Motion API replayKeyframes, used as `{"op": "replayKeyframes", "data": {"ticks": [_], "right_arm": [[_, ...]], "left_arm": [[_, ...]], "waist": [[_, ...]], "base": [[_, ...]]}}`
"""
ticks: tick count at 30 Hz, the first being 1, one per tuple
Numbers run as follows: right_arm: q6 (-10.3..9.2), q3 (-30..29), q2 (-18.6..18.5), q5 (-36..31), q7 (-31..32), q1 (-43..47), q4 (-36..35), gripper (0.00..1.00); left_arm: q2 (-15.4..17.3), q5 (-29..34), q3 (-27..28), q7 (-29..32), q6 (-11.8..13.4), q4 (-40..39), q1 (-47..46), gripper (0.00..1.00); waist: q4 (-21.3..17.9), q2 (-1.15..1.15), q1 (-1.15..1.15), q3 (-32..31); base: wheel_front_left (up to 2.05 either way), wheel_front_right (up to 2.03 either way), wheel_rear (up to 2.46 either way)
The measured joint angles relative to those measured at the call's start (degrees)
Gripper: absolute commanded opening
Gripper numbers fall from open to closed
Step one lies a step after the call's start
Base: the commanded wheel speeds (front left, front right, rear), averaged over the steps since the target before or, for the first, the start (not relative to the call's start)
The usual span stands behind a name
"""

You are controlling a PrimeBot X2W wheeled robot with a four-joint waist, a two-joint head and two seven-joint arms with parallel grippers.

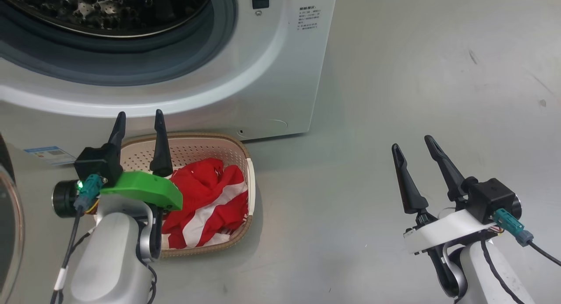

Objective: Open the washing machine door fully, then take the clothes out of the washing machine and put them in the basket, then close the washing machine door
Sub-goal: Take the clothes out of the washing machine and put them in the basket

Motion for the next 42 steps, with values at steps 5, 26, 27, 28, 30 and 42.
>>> {"op": "replayKeyframes", "data": {"ticks": [5,26,27,28,30,42], "right_arm": [[-0.67,-1.2,0.3,-0.3,0.0,1.6,-0.1,1.0],[-3.12,-2.5,0.8,-0.3,0.0,9.6,-0.9,1.0],[-3.14,-2.5,0.9,-0.3,0.0,9.8,-0.9,1.0],[-3.52,-2.5,0.9,-0.3,0.0,10.0,-0.9,1.0],[-3.54,-2.5,1.0,-0.3,0.0,10.3,-1.2,1.0],[-4.1,-1.9,1.3,-0.4,0.0,12.3,-1.8,1.0]], "left_arm": [[0.0,0.9,-0.6,0.0,0.5,-3.4,3.9,1.0],[0.4,3.9,-4.2,0.0,1.4,-11.6,18.7,1.0],[0.4,4.1,-4.2,0.0,1.5,-11.8,19.2,1.0],[0.4,4.1,-4.3,0.0,1.5,-12.1,19.6,1.0],[0.5,4.3,-4.8,0.0,1.5,-12.6,20.5,1.0],[0.7,5.4,-5.8,0.0,1.5,-15.3,23.2,1.0]], "waist": [[0.8,0.0,0.0,-2.9],[4.1,0.0,0.0,-11.2],[4.3,0.0,0.0,-11.4],[4.5,0.0,0.0,-11.6],[4.8,0.0,0.0,-11.9],[5.3,0.0,0.0,-13.0]], "base": [[0.0,0.0,0.0],[0.0,0.0,0.0],[0.0,0.0,0.0],[0.0,0.0,0.0],[0.0,0.0,0.0],[0.0,0.0,0.0]]}}
